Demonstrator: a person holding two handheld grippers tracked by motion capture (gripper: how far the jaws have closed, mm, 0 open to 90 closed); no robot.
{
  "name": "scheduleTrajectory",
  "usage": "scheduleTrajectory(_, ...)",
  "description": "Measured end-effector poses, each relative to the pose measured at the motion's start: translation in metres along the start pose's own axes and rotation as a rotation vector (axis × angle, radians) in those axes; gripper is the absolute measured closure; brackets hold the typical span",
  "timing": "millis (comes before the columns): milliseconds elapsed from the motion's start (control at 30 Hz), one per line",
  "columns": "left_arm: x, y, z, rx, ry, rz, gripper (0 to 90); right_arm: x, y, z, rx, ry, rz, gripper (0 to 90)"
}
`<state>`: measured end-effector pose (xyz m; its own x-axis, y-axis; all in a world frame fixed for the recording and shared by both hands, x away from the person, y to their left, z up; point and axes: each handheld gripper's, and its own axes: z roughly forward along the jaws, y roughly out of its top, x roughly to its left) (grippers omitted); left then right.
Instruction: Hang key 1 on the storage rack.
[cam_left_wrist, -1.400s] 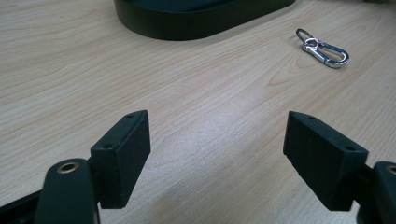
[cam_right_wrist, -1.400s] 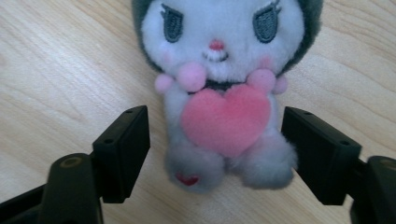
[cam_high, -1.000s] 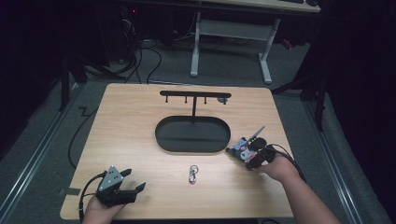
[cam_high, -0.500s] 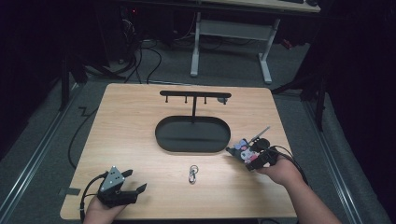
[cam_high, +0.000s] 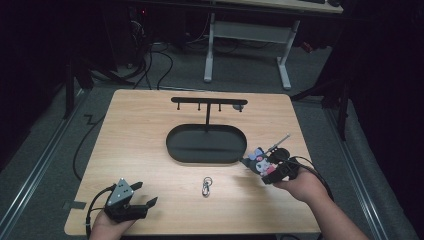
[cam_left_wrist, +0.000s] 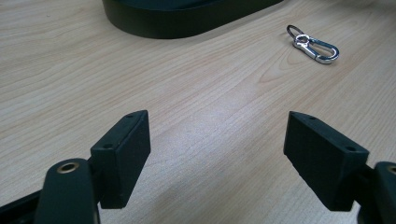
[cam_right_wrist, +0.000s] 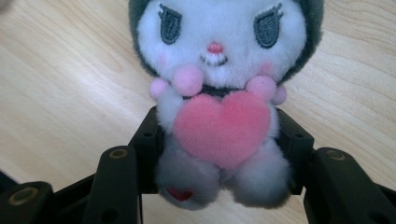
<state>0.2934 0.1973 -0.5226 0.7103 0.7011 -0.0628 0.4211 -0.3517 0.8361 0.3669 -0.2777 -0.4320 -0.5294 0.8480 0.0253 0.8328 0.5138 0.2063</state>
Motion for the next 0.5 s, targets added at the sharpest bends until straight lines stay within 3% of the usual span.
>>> scheduleTrajectory(267, -0.001, 0.001, 0.000, -0.003, -0.007, 0.004, 23.6, 0.012, 0.007, -0.021, -0.023, 0.013, -0.003, 48.2)
scheduleTrajectory(500, -0.001, 0.000, 0.000, -0.002, -0.012, 0.004, 23.6, 0.017, 0.014, -0.030, -0.032, 0.021, 0.001, 48.3)
